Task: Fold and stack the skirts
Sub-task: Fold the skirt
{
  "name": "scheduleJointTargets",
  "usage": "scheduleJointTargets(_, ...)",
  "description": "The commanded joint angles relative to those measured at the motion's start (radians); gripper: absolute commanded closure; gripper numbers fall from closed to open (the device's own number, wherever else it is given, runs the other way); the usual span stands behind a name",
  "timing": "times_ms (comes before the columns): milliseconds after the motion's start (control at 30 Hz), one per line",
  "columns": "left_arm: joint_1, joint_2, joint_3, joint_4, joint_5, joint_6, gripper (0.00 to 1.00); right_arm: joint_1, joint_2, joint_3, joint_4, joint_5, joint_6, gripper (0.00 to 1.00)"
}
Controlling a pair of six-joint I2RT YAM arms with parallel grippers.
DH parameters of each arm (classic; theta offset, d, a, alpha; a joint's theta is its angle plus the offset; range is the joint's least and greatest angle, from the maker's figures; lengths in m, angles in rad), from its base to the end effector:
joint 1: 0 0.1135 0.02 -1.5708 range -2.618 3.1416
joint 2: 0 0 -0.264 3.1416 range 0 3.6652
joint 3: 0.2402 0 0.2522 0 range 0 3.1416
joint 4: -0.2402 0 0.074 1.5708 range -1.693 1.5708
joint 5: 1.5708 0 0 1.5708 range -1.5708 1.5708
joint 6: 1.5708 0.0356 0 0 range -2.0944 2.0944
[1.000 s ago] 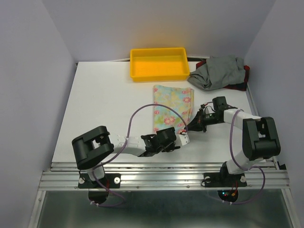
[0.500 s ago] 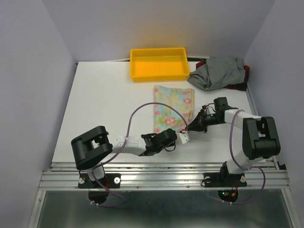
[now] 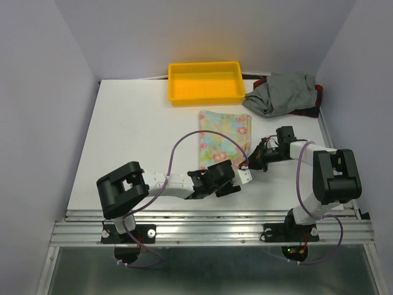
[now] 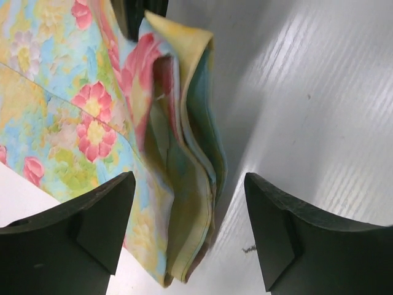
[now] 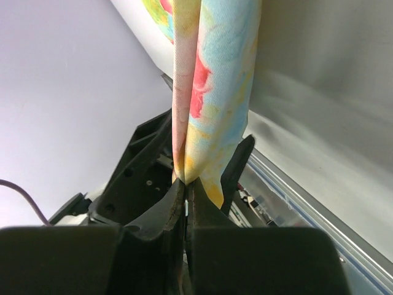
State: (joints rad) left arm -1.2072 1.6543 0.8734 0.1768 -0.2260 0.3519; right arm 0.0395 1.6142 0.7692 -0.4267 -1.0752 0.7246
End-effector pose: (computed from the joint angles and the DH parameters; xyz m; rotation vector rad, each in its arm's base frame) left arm 0.1311 -0.3221 0.1850 1.4296 1.6297 -0.2476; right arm 0.2643 0.0418 0.1470 -0.6422 -2.4842 -1.5572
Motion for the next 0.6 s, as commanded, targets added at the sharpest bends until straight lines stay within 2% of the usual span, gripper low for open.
scheduleJointTargets(0, -0.014, 0.074, 0.062, 0.027, -0.049, -0.027, 0.21, -0.015, -0.031, -0.019, 0.048, -0.046, 0.059, 0.99)
scheduleJointTargets(167, -0.015, 0.119, 0.075, 0.024, -0.11, -0.053, 0.27, -0.015, -0.05, -0.024, 0.062, -0.06, 0.091, 0.99)
scheduleJointTargets(367, -0.012, 0.105, 0.038, 0.009, -0.161, -0.085, 0.43, -0.026, -0.059, -0.028, 0.059, -0.063, 0.085, 0.99)
scheduleJointTargets(433, -0.012, 0.087, 0.024, 0.007, -0.165, -0.082, 0.52, -0.026, -0.051, -0.03, 0.057, -0.063, 0.079, 0.99)
scheduleJointTargets(467, -0.011, 0.081, 0.024, 0.006, -0.165, -0.076, 0.6, -0.026, -0.047, -0.03, 0.055, -0.062, 0.076, 0.99)
scheduleJointTargets(567, 0.004, 0.075, 0.033, -0.013, -0.158, -0.07, 0.77, -0.026, -0.043, -0.03, 0.055, -0.057, 0.058, 0.99)
